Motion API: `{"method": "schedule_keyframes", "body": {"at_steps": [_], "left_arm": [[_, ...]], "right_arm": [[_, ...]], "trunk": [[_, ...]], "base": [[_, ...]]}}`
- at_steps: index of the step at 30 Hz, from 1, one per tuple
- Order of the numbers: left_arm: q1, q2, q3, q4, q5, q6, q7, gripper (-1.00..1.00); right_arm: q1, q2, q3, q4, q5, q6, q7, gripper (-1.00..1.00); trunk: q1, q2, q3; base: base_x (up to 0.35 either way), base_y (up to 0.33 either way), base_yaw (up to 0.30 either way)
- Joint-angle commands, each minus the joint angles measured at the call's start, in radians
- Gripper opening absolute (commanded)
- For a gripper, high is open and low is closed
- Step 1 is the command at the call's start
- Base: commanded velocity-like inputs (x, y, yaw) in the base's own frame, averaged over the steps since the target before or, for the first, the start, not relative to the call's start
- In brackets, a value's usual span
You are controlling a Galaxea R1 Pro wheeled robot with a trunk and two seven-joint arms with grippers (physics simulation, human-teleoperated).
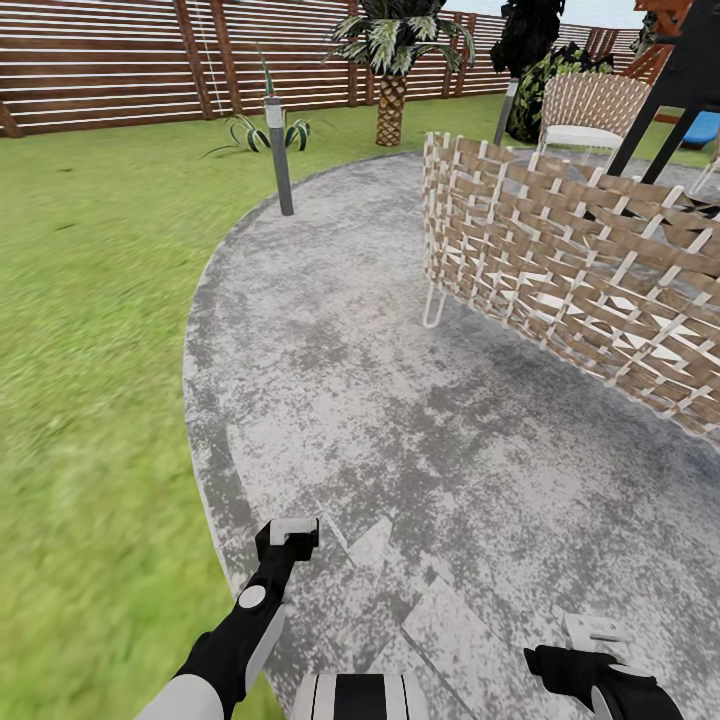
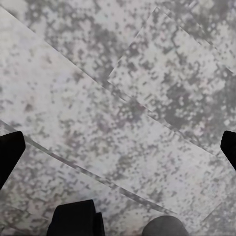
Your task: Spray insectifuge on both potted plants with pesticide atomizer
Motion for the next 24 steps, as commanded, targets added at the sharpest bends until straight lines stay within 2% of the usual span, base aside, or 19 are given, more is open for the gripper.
{"method": "schedule_keyframes", "body": {"at_steps": [1,20,24], "left_arm": [[0.0,0.001,-0.006,0.001,0.0,-0.003,0.009,1.0],[0.0,0.001,-0.005,0.001,0.0,-0.002,0.011,1.0],[0.0,0.001,-0.005,0.001,0.0,-0.003,0.011,1.0]], "right_arm": [[0.0,0.0,0.0,-0.001,0.0,0.005,0.001,1.0],[0.0,0.003,0.002,-0.001,-0.001,0.005,0.001,1.0],[0.0,0.003,0.003,-0.001,0.0,0.005,0.0,1.0]], "trunk": [[0.0,0.0,-0.001],[0.0,0.0,-0.001],[0.0,0.0,-0.003]], "base": [[0.0,0.004,0.0],[0.0,0.0,0.0],[0.0,0.0,0.088]]}}
